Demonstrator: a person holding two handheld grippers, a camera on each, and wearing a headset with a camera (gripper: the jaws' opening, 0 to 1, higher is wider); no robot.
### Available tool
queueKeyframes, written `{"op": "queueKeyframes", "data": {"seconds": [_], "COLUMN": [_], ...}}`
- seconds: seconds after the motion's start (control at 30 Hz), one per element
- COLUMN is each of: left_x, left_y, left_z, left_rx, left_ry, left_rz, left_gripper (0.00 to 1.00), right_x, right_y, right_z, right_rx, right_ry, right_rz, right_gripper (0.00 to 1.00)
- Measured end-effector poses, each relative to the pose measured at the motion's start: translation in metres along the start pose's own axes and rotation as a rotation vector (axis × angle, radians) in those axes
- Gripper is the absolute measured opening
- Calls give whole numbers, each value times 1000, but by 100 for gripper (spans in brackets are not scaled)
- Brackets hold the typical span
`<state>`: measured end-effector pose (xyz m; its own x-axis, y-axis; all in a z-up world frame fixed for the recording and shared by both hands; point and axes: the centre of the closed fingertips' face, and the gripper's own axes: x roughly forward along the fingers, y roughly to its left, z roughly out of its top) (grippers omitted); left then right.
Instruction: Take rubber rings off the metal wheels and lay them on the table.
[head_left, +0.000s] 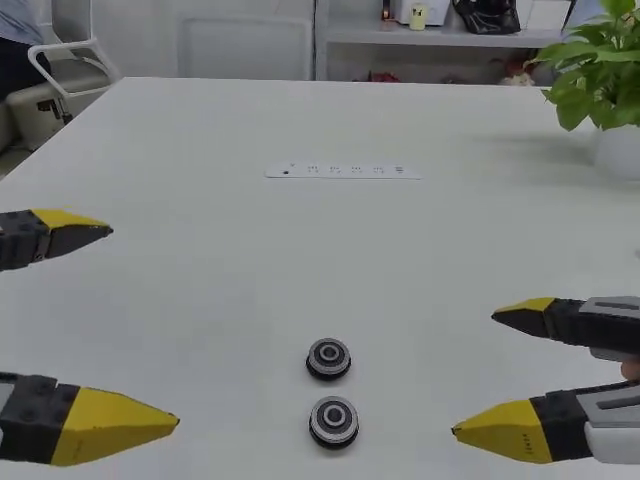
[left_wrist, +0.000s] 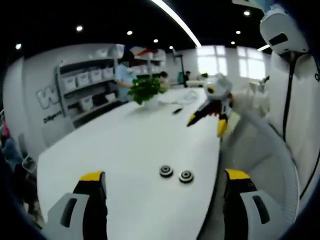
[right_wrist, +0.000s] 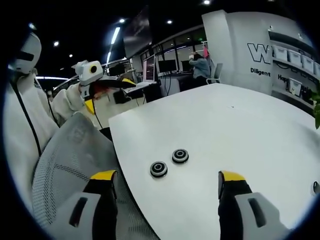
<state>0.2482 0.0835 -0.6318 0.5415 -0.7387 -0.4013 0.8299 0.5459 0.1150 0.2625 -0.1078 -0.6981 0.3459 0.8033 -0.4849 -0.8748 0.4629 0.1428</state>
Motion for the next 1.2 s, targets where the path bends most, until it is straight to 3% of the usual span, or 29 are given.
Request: {"op": "queueKeyframes", "data": {"seconds": [0.3,0.67,0.77,0.93,1.03,1.2], "left_x": [17,55,64,79,90,107], "left_y": [2,-3,-11,-27,-35,-44], "left_z": [15,34,37,41,41,31], "left_rx": [46,117,131,133,114,107], "left_ry": [-29,-52,-73,-136,-146,-147], "left_rz": [-52,-127,-170,-235,-246,-248], "left_gripper": [97,90,90,82,81,76], "right_x": [5,17,24,36,41,49], "right_y": [2,-1,4,10,12,13], "right_z": [10,24,24,19,16,12], "right_rx": [-34,-53,-58,-65,-68,-75], "right_ry": [-6,-36,-43,-47,-53,-67], "right_rz": [22,45,72,118,138,163], "right_gripper": [76,73,72,71,70,67]}}
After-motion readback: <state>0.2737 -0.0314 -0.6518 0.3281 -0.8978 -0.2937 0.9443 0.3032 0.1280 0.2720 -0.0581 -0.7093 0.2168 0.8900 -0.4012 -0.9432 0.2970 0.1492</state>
